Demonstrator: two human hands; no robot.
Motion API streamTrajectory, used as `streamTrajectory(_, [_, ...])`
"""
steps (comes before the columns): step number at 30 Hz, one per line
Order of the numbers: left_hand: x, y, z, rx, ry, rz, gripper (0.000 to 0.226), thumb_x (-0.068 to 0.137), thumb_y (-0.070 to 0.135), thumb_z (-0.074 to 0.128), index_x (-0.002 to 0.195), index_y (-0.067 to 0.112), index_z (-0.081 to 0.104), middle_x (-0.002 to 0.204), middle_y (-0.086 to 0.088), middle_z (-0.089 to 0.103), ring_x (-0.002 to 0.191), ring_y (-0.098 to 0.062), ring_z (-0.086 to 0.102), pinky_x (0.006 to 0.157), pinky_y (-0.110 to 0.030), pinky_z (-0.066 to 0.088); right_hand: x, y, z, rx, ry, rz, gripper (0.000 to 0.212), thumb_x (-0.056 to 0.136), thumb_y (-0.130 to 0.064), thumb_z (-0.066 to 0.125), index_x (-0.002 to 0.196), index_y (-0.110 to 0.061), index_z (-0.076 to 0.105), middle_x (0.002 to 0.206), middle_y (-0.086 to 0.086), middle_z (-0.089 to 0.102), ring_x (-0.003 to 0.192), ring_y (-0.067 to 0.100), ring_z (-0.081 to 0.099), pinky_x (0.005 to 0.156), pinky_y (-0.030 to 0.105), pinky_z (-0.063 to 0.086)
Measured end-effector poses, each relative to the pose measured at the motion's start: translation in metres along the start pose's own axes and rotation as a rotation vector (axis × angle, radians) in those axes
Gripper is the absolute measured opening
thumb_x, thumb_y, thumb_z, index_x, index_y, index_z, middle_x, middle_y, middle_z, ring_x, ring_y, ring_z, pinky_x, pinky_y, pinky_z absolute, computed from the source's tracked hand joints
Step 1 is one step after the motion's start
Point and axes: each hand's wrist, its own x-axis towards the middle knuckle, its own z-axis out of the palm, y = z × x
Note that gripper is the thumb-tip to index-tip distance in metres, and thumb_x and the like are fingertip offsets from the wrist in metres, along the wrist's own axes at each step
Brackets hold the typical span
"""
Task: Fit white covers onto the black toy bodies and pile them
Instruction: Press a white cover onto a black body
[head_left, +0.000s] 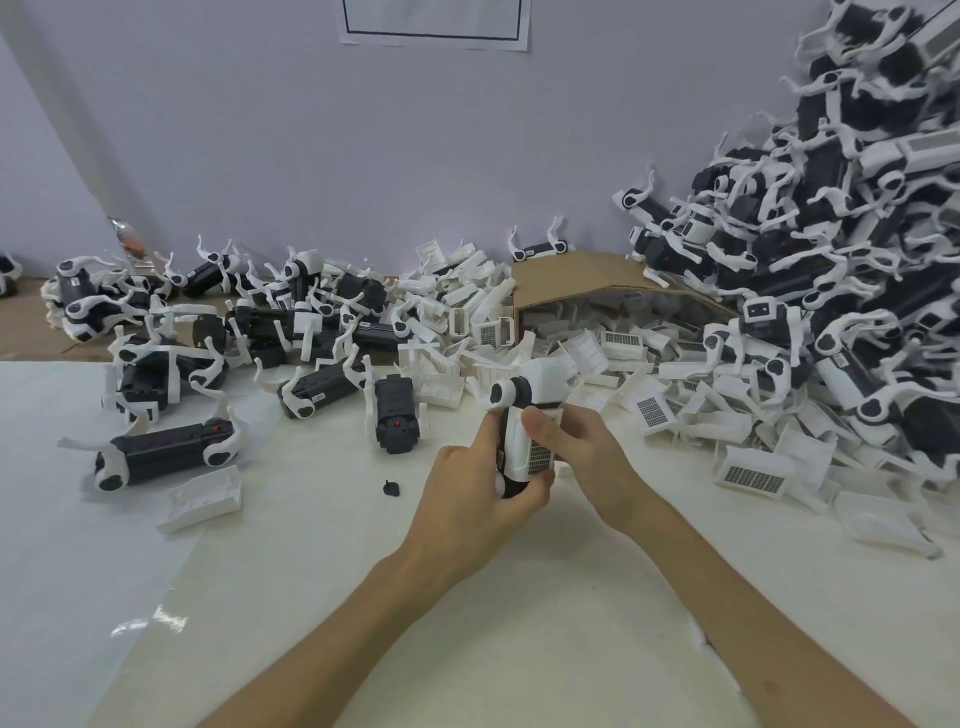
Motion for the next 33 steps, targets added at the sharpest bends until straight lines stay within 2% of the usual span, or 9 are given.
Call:
streamTrajectory(6, [-0.002,0.004,-0.001,0.026,0.057,-0.017,0.053,0.082,0.046,0.068,0.128,0.027,0.048,0.069,0.007,0.07,0.065,-0.01,0.066,0.075,-0.037,0.052,-0.001,0.0,0.004,-0.016,0.005,-0.016,0.02,0.086,-0.044,0.065,0.083,-0.028,0.076,0.084,-0.003,0.076,0.081,0.009,0.072,0.071,0.015,0.051])
streamTrajectory(12, [-0.002,0.007,-0.003,0.042,0.1,-0.006,0.041,0.081,0.044,0.068,0.116,0.03,0.051,0.07,0.008,0.068,0.067,-0.013,0.064,0.076,-0.037,0.051,-0.001,0.0,0.001,0.035,-0.029,-0.056,0.03,0.081,-0.05,0.066,0.087,-0.024,0.079,0.088,0.003,0.077,0.086,0.018,0.072,0.079,0.025,0.056])
streamTrajectory(15, [-0.001,0.007,-0.003,0.027,0.091,-0.007,0.044,0.081,0.045,0.067,0.119,0.028,0.051,0.071,0.006,0.069,0.07,-0.016,0.065,0.079,-0.039,0.051,0.0,0.001,-0.001,0.031,-0.012,-0.06,0.03,0.084,-0.047,0.067,0.088,-0.019,0.077,0.089,0.005,0.076,0.087,0.02,0.072,0.081,0.027,0.055])
streamTrajectory(18, [0.0,0.003,-0.002,0.001,0.022,-0.026,0.049,0.084,0.046,0.065,0.127,0.029,0.048,0.072,0.004,0.07,0.069,-0.015,0.067,0.077,-0.04,0.053,0.001,0.003,0.001,-0.021,-0.014,-0.014,0.029,0.094,-0.045,0.062,0.092,-0.019,0.074,0.087,-0.001,0.076,0.083,0.013,0.072,0.074,0.022,0.055])
streamTrajectory(21, [-0.002,-0.005,-0.001,-0.063,-0.056,-0.072,0.049,0.092,0.044,0.063,0.135,0.029,0.044,0.079,0.007,0.072,0.068,-0.01,0.066,0.067,-0.031,0.054,0.0,0.004,0.002,-0.053,-0.046,0.063,0.045,0.092,-0.05,0.049,0.1,-0.011,0.07,0.081,-0.007,0.074,0.074,0.005,0.068,0.067,0.017,0.051])
streamTrajectory(26, [-0.002,-0.008,-0.001,-0.163,-0.109,-0.096,0.054,0.091,0.059,0.05,0.14,0.04,0.039,0.078,-0.006,0.07,0.063,-0.019,0.059,0.063,-0.046,0.048,0.002,0.005,-0.001,-0.022,-0.043,0.088,0.052,0.09,-0.055,0.043,0.102,-0.011,0.069,0.085,-0.004,0.073,0.08,0.01,0.068,0.074,0.022,0.051])
streamTrajectory(28, [-0.003,-0.01,0.0,-0.187,-0.106,-0.091,0.052,0.093,0.058,0.049,0.141,0.044,0.038,0.065,-0.002,0.061,0.052,-0.012,0.047,0.052,-0.037,0.038,0.002,0.006,-0.001,0.013,-0.039,0.088,0.049,0.091,-0.054,0.042,0.098,-0.014,0.069,0.084,-0.005,0.073,0.081,0.01,0.068,0.075,0.021,0.051])
streamTrajectory(31, [-0.003,-0.01,0.0,-0.215,-0.091,-0.088,0.054,0.094,0.055,0.049,0.146,0.046,0.034,0.071,-0.008,0.065,0.053,-0.009,0.046,0.056,-0.027,0.039,0.002,0.007,-0.002,0.045,-0.041,0.083,0.048,0.092,-0.054,0.043,0.098,-0.014,0.07,0.088,-0.001,0.074,0.086,0.014,0.069,0.079,0.024,0.052])
streamTrajectory(33, [-0.002,-0.01,-0.001,-0.23,-0.09,-0.089,0.056,0.095,0.054,0.05,0.147,0.045,0.034,0.082,-0.011,0.071,0.063,-0.016,0.059,0.065,-0.036,0.051,0.003,0.007,-0.003,0.047,-0.043,0.073,0.051,0.091,-0.059,0.046,0.1,-0.014,0.07,0.09,0.001,0.074,0.088,0.016,0.069,0.081,0.027,0.052])
